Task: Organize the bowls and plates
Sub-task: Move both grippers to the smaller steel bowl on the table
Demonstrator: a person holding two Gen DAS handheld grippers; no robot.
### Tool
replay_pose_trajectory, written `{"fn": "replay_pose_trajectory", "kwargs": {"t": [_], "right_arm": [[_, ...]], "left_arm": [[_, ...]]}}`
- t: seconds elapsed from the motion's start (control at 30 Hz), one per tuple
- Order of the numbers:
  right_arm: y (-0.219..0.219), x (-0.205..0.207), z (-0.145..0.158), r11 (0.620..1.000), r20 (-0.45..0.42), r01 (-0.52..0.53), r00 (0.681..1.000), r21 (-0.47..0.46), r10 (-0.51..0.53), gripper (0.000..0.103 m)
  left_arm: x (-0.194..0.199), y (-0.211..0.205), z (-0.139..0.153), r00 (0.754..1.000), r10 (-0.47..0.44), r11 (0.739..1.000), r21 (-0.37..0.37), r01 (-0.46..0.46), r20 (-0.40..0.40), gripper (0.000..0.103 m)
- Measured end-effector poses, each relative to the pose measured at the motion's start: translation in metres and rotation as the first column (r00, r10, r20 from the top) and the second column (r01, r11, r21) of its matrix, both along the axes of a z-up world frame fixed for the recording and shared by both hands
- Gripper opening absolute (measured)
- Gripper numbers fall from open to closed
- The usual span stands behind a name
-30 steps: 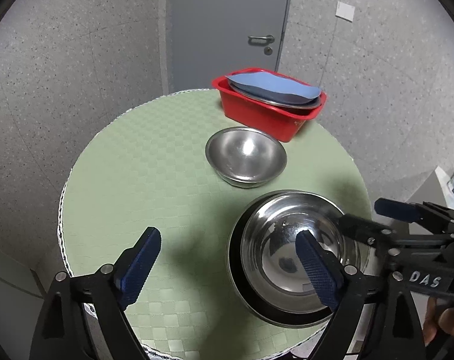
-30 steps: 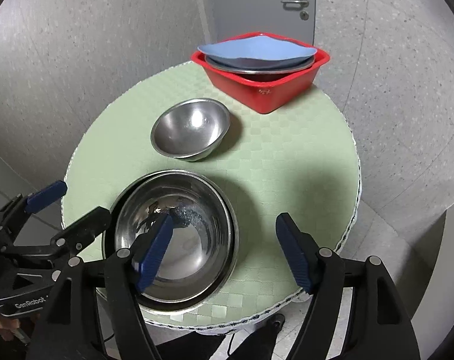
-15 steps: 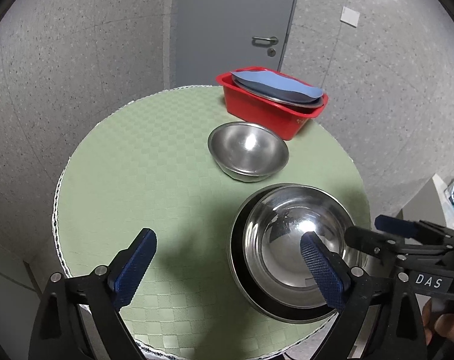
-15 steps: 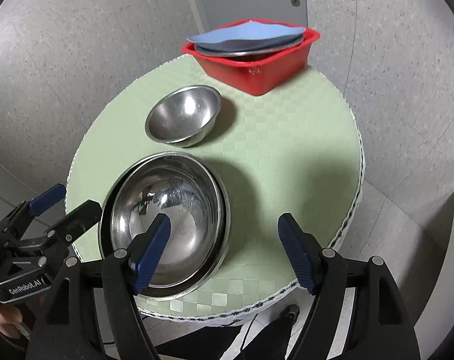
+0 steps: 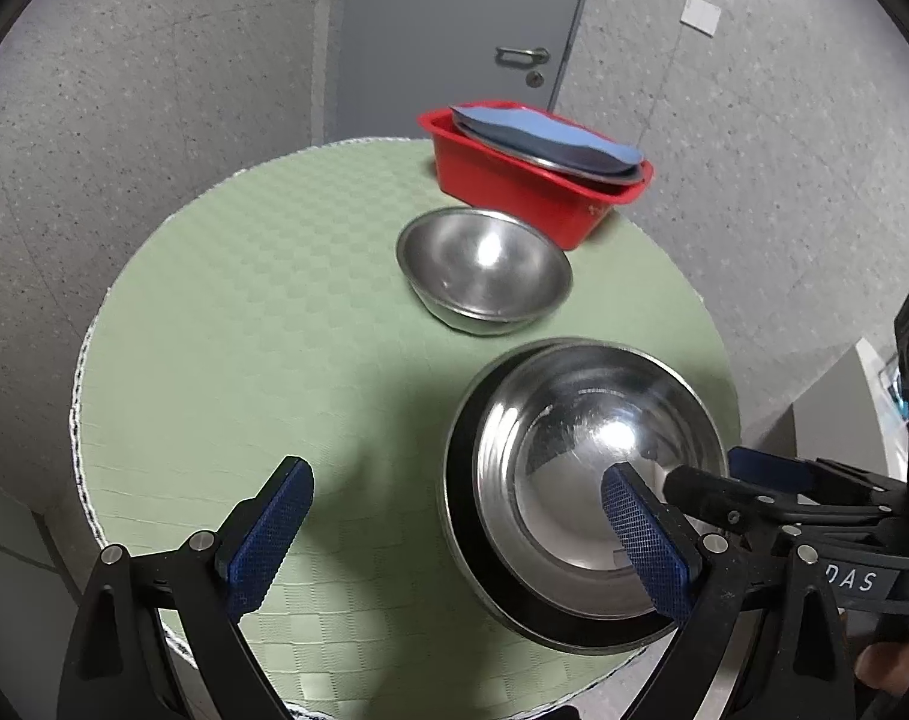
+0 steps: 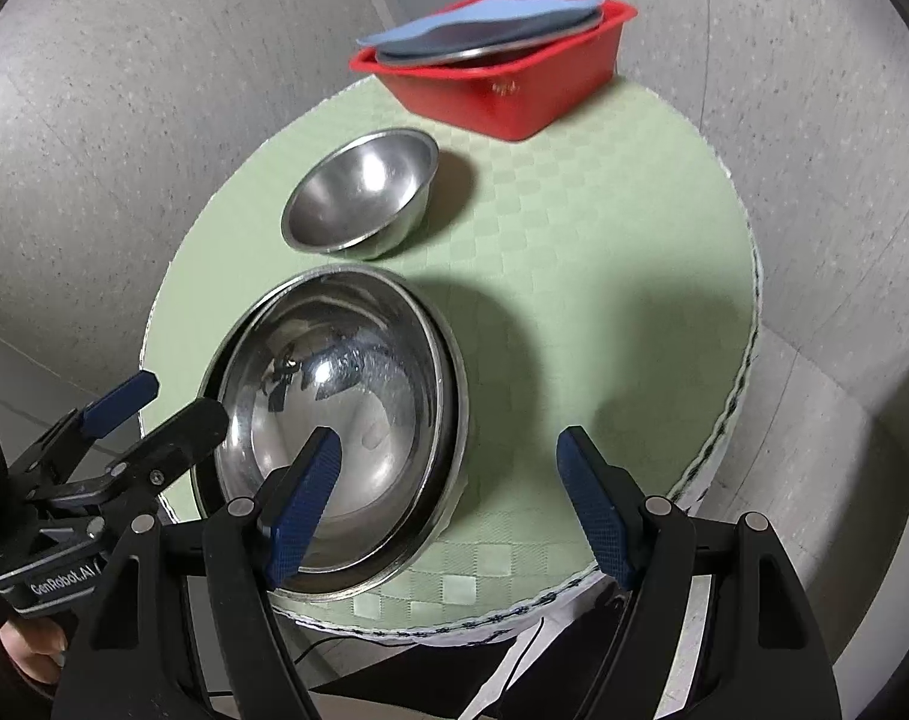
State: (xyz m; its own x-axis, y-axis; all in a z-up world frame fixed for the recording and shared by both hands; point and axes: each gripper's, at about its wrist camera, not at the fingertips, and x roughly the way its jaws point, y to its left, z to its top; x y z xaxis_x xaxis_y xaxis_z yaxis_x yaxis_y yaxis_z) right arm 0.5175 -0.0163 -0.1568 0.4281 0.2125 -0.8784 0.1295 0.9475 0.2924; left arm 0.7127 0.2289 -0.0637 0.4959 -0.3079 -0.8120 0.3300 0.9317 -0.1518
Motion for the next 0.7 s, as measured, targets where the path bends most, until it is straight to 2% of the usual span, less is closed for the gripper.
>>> {"fn": "replay_pose_trajectory", "kwargs": {"t": [0.2,0.33,0.5,0.6,0.7], "right_arm": [[-0.004,0.003,-0.010,1.000,-0.029,0.021,0.999,0.007,-0.021,0.076],[-0.011,0.007,-0.002,0.999,-0.002,0.042,0.999,0.001,-0.042,0.076],[-0.017,0.021,0.019,0.998,0.050,0.055,0.997,-0.021,-0.054,0.076],[-0.019,0.040,0.033,0.998,0.080,0.052,0.996,-0.035,-0.049,0.076],[-0.017,0.066,0.036,0.997,0.088,0.043,0.995,-0.060,-0.038,0.076]], "left_arm": [[0.008,-0.004,-0.010,0.999,-0.004,1.000,-0.012,0.004,-0.042,0.091],[0.012,-0.004,-0.001,1.000,-0.009,1.000,-0.007,0.009,0.001,0.093],[0.036,0.002,0.018,0.999,0.004,0.998,-0.063,-0.002,0.032,0.093],[0.060,0.002,0.030,0.998,0.009,0.997,-0.075,-0.004,0.062,0.093],[0.082,-0.001,0.028,0.998,0.019,0.998,-0.060,-0.016,0.062,0.093]]}}
